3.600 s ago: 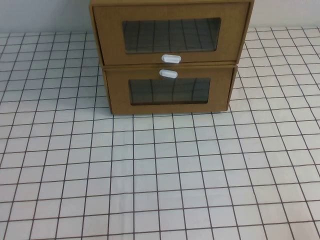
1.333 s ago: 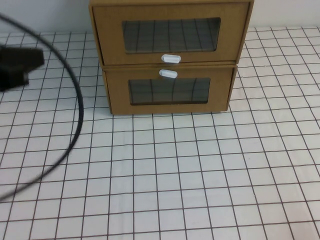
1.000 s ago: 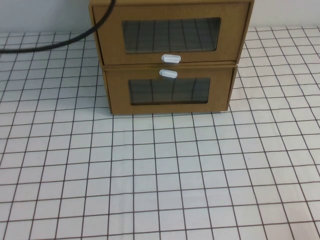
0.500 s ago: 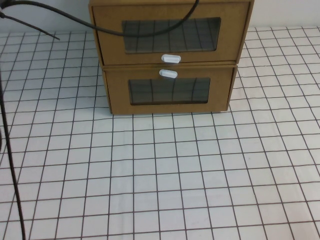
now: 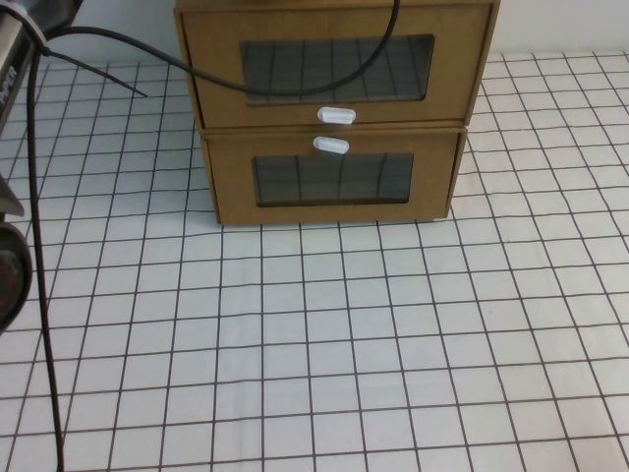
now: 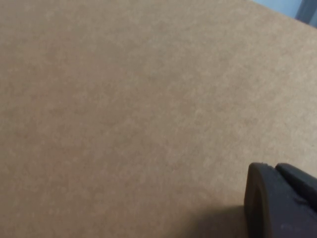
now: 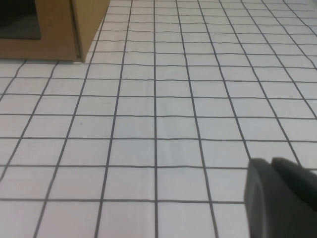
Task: Open the shoe box
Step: 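Pull the top drawer of the cardboard box fully open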
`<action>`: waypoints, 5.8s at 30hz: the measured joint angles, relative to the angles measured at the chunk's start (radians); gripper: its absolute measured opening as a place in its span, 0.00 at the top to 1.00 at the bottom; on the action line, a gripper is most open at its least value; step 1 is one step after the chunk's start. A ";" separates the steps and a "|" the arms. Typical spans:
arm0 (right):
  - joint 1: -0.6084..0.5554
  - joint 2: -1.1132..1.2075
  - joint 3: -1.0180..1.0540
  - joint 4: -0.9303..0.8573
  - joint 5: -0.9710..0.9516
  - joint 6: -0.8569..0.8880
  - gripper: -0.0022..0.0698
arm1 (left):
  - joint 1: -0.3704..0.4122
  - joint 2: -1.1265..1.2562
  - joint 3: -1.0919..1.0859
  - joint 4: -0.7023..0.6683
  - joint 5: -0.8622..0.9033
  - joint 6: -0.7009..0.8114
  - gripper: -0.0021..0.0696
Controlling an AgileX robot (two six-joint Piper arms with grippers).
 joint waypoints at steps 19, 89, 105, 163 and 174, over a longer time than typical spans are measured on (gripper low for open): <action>0.000 0.000 0.000 0.623 -0.358 0.000 0.99 | 0.000 0.003 0.000 -0.006 -0.002 0.000 0.98; 0.797 1.759 -1.306 -1.651 0.062 0.804 0.59 | 0.000 0.003 -0.012 -0.024 0.077 -0.117 0.98; 0.762 1.897 -1.401 -1.784 0.024 0.807 0.60 | 0.000 0.000 -0.012 -0.028 0.093 -0.153 0.98; 0.698 1.993 -1.496 -1.788 0.058 0.807 0.84 | 0.000 -0.002 -0.012 -0.026 0.109 -0.155 0.98; 0.702 1.995 -1.498 -1.794 0.071 0.807 0.95 | 0.000 -0.002 -0.012 -0.026 0.113 -0.155 0.98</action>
